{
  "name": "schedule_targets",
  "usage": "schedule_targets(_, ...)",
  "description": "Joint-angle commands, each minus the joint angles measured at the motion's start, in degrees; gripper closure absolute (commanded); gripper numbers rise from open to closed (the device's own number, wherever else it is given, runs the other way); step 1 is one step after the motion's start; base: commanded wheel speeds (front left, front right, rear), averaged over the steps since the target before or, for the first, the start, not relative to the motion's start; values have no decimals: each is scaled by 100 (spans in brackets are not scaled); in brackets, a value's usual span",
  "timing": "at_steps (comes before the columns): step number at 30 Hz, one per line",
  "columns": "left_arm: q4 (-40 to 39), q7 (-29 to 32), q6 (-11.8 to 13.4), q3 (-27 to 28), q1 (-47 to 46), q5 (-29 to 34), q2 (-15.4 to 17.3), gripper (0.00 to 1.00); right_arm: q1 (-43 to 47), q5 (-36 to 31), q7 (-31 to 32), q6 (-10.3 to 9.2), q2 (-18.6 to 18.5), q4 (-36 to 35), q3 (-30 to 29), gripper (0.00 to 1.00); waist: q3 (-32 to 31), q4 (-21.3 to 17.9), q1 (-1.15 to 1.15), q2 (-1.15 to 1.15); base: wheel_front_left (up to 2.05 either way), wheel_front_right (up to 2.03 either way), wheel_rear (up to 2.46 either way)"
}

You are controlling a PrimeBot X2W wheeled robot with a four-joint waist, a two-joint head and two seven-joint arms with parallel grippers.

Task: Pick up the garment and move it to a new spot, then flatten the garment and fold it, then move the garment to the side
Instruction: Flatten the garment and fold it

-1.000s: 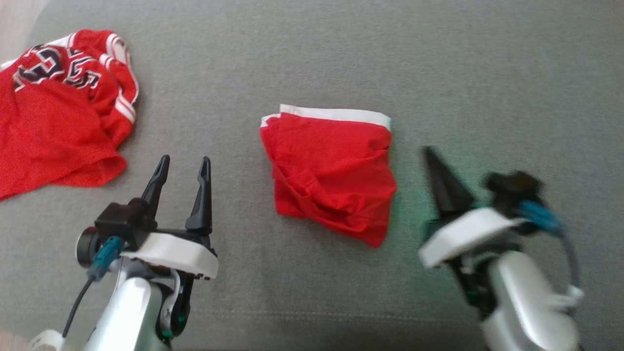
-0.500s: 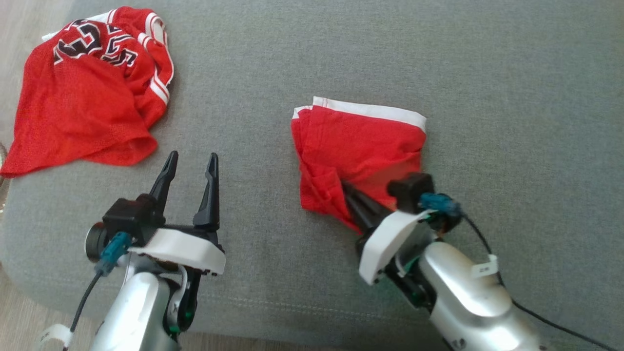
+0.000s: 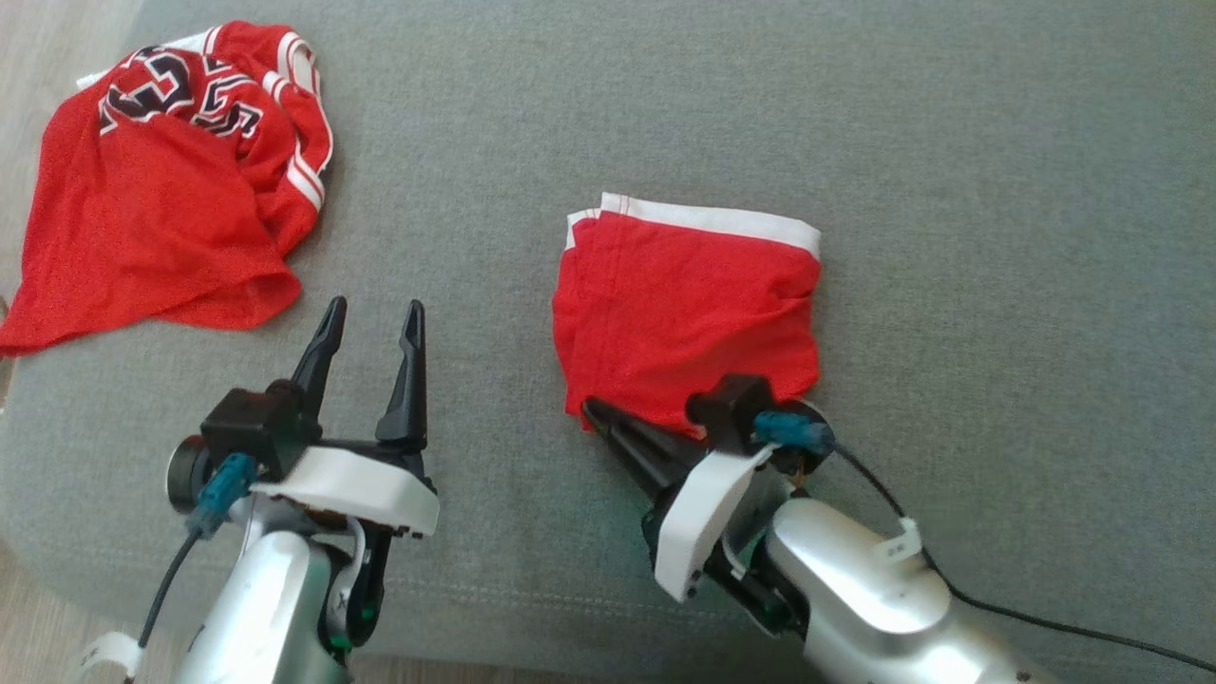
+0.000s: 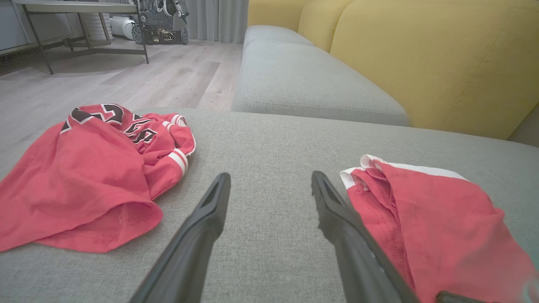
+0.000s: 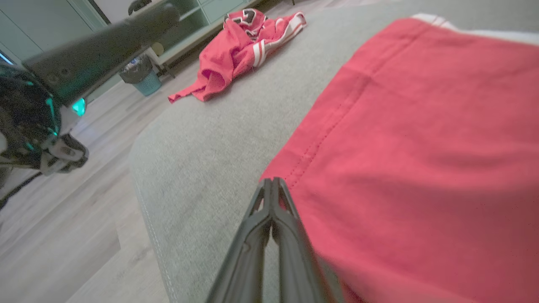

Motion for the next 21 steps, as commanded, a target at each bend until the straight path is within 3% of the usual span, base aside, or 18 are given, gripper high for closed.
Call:
schedule_targets(1, -142, -53, -2, 187, -207, -42, 94, 0, -117, 73, -186, 37, 96, -226, -33, 100, -50, -39, 0, 0, 0, 0, 0)
schedule_targets(4, -138, -55, 19, 197, -158, -39, 127, 0, -142, 61, -414, 37, 96, -422, -329, 100, -138, -114, 0, 0, 0, 0, 0)
schedule_targets(8, -160, -44, 64, 205, -61, -36, 177, 0, -1, -264, -663, 37, 95, -635, -1221, 100, -278, -231, 0, 0, 0, 0, 0)
schedule_targets(9, -171, -34, 81, 202, -35, -33, 185, 0, 80, -383, -708, 37, 86, -700, -1503, 71, -317, -258, 0, 0, 0, 0, 0)
schedule_targets(10, -186, -23, 93, 200, -10, -33, 196, 0, 176, -508, -739, 37, 69, -775, -1796, 16, -347, -285, 0, 0, 0, 0, 0)
schedule_targets(11, -200, -13, 97, 199, 13, -36, 212, 0, 282, -655, -756, 37, 42, -860, -2090, 0, -378, -311, 0, 0, 0, 0, 0)
schedule_targets(16, -309, 70, 146, 209, 136, -44, 313, 0, 1072, -1480, -521, 37, -26, -1596, -3558, 0, -557, -450, 0, 0, 0, 0, 0)
schedule_targets(21, -395, 126, 165, 179, 242, -24, 384, 0, 1637, -1837, -278, 37, 10, -2178, -4210, 0, -696, -515, 0, 0, 0, 0, 0)
